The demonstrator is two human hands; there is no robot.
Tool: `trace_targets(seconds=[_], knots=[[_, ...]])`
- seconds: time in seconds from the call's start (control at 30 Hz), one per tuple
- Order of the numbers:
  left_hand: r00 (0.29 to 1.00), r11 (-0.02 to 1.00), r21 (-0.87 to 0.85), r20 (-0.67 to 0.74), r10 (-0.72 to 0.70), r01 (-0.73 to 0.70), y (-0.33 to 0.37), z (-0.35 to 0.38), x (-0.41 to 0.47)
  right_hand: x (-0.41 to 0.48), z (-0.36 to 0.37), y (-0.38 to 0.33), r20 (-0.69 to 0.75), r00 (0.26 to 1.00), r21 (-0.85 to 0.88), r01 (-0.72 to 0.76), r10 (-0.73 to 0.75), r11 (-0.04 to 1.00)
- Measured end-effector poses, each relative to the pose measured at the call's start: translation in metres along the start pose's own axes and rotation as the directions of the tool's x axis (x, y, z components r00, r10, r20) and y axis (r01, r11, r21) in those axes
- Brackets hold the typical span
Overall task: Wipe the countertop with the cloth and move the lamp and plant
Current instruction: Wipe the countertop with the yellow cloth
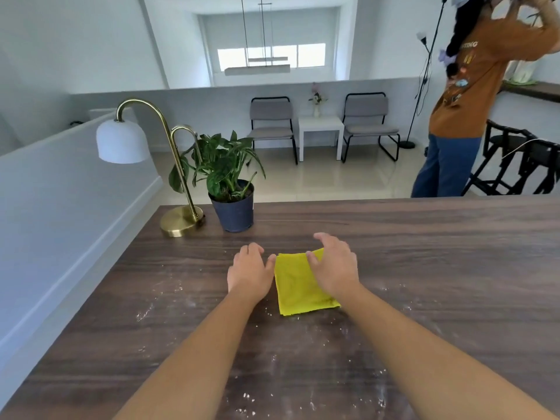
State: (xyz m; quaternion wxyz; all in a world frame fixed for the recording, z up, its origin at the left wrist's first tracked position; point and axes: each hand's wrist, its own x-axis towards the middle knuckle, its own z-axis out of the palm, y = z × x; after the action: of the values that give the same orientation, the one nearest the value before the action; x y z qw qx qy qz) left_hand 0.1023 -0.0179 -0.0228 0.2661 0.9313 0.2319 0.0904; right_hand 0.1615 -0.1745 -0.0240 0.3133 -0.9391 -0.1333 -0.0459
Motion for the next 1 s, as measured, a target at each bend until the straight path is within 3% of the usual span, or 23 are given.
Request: trace_targets(seconds=[0.07,0.13,0.23,0.33,0.5,0.57,0.73,0.83,0.9,1.0], knots=[[1.000,0.995,0.102,0.003,0.019,-0.019,-0.019,-0.006,0.008,-0.004,0.016,-0.007,0.165,0.980,-0.070,0.126,-0.113,0.990],[0.996,0.978,0.200,0.078,0.035,-0.050,-0.034,-0.006,0.012,-0.010,0.029,-0.011,0.330,0.939,-0.175,0.164,-0.099,0.971],[0.983,0.959,0.255,0.162,0.081,-0.121,-0.042,0.004,0.011,-0.020,0.033,-0.002,0.415,0.903,-0.311,0.252,-0.107,0.916],[0.989,0.965,0.224,0.089,0.115,-0.132,-0.044,0.011,0.009,-0.012,0.024,0.014,0.396,0.914,-0.367,0.241,-0.083,0.899],[0.990,0.970,0.200,0.057,0.129,-0.138,-0.048,0.013,0.010,0.029,0.021,0.027,0.311,0.943,-0.448,0.037,0.117,0.894],[0.990,0.972,0.191,0.046,0.130,-0.137,-0.049,0.015,0.012,0.041,0.036,0.009,0.300,0.945,-0.446,0.020,0.129,0.895],[0.996,0.991,0.103,-0.025,0.091,-0.088,-0.050,0.014,0.013,0.030,0.085,-0.063,0.423,0.901,-0.368,0.271,-0.099,0.889],[0.996,0.994,0.086,-0.046,0.072,-0.068,-0.050,0.012,0.012,0.028,0.078,-0.052,0.440,0.888,-0.358,0.313,-0.137,0.880],[0.997,0.992,0.105,-0.029,0.074,-0.071,-0.049,0.013,0.010,0.038,0.058,-0.016,0.392,0.917,-0.390,0.238,-0.074,0.890],[0.996,0.989,0.121,-0.012,0.091,-0.088,-0.048,0.012,0.008,0.048,0.007,0.058,0.275,0.953,-0.465,0.013,0.130,0.885]])
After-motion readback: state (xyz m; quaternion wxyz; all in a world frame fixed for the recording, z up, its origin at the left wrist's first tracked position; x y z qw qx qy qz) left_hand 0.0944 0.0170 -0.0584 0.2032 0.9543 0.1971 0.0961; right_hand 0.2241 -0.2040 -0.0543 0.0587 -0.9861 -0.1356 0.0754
